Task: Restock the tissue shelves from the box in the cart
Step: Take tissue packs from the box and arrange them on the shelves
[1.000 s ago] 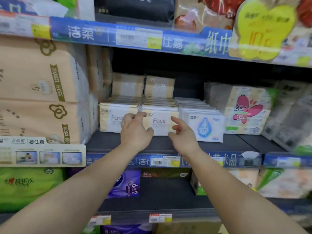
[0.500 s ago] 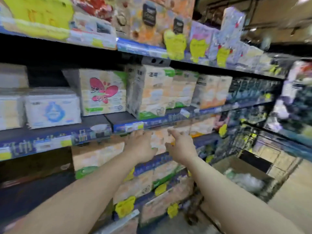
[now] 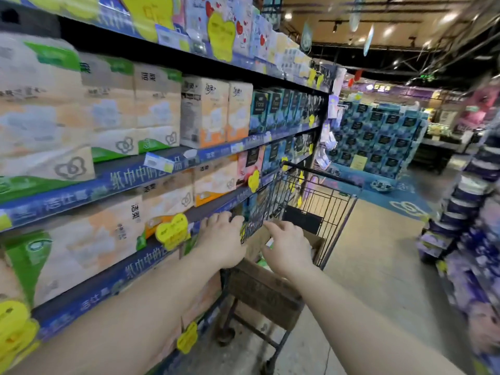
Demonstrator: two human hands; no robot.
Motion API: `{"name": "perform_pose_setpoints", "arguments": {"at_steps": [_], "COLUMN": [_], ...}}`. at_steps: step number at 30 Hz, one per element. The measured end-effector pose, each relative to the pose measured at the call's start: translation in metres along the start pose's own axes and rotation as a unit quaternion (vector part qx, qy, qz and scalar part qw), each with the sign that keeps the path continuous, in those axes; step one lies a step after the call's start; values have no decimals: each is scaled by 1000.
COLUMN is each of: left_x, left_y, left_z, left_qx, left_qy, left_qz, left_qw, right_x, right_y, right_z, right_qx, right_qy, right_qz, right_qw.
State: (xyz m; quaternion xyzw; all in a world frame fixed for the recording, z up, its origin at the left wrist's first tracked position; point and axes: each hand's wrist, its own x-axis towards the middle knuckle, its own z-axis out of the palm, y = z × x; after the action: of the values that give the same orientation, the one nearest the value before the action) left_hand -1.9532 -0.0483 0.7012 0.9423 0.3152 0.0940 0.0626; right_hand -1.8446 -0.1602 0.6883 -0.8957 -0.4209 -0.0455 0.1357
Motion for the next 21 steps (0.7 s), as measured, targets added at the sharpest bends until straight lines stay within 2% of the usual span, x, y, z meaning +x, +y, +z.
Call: {"name": "perform_pose_setpoints", "arguments": {"at_steps": [4, 9, 13, 17, 21], "left_x": [88, 181, 233, 282, 326], "left_y": [20, 38, 52, 67, 82], "left_z": [30, 58, 91, 130, 181], "left_qx": [-24, -25, -30, -34, -35], "left_qy": [-26, -53, -86, -108, -141], "left_qz": [37, 71, 83, 76, 34], "left_qw": [999, 996, 992, 991, 989], "right_x": [67, 150, 190, 232, 278], "right_y": [44, 94, 134, 178, 233], "right_z": [11, 28, 58, 84, 118], "right_qx": [-6, -20, -18, -17, -10], "right_qy": [-13, -23, -67, -89, -121], "right_qz": [54, 76, 99, 107, 94], "right_qw": [998, 997, 993, 990, 988]}}
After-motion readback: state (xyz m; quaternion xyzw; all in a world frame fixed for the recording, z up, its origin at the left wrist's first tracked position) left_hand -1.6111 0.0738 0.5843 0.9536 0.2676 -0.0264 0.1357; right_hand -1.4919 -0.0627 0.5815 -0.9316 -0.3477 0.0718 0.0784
